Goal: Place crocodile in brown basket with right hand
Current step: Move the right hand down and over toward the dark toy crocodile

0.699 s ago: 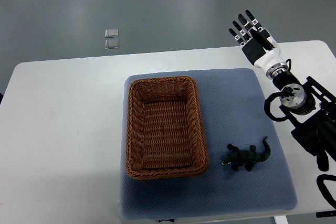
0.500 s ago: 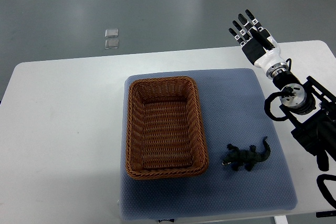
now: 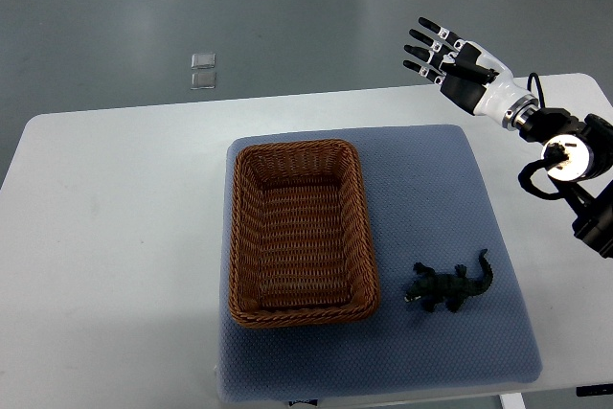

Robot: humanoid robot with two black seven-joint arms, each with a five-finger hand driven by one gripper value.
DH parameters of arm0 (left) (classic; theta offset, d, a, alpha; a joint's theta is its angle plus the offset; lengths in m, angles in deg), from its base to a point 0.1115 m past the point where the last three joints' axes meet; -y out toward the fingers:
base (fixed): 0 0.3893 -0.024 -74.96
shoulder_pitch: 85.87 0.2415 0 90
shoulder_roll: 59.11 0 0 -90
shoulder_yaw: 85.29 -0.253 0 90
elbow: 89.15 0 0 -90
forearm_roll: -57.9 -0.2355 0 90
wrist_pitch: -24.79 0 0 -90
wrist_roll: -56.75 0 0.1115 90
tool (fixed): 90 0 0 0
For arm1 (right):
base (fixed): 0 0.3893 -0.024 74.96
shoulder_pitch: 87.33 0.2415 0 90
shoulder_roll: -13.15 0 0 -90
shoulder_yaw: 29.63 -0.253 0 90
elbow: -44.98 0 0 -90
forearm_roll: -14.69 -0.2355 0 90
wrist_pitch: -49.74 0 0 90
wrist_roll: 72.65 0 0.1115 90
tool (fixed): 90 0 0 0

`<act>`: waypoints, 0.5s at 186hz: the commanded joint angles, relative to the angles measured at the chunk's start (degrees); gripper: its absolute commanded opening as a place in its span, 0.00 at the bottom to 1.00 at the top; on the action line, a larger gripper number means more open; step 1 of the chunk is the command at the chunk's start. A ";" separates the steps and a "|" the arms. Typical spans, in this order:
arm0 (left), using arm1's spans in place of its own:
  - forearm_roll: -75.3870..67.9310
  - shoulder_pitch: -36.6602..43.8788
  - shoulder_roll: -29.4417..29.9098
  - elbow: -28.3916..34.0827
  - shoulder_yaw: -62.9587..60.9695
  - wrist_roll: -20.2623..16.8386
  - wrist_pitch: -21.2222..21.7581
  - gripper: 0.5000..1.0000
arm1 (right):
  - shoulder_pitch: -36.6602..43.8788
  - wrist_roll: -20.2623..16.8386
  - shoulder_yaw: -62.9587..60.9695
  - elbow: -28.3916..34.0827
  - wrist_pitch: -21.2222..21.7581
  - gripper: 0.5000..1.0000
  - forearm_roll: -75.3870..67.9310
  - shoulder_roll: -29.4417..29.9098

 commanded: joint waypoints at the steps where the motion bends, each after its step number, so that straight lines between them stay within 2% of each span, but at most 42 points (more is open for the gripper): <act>1: 0.00 -0.01 0.00 -0.18 -0.07 0.00 -0.13 1.00 | 3.72 -2.28 5.94 2.22 3.87 0.85 9.28 -4.88; 41: -0.09 -0.10 0.00 -0.18 -0.34 0.00 -0.31 1.00 | 15.76 -9.92 24.30 13.65 7.56 0.86 31.17 -15.69; 51: -0.09 -0.10 0.00 -0.18 -0.34 0.00 -0.31 1.00 | 19.18 -11.77 28.79 16.02 9.60 0.86 33.55 -17.53; 78: -0.26 -0.19 0.00 -0.18 -0.34 0.00 -0.40 1.00 | 27.80 -15.81 38.73 22.09 9.60 0.86 35.84 -21.05; 93: -0.26 -0.54 0.00 -0.18 -0.25 0.00 -0.40 1.00 | 32.72 -17.39 44.17 27.53 9.60 0.86 38.82 -23.51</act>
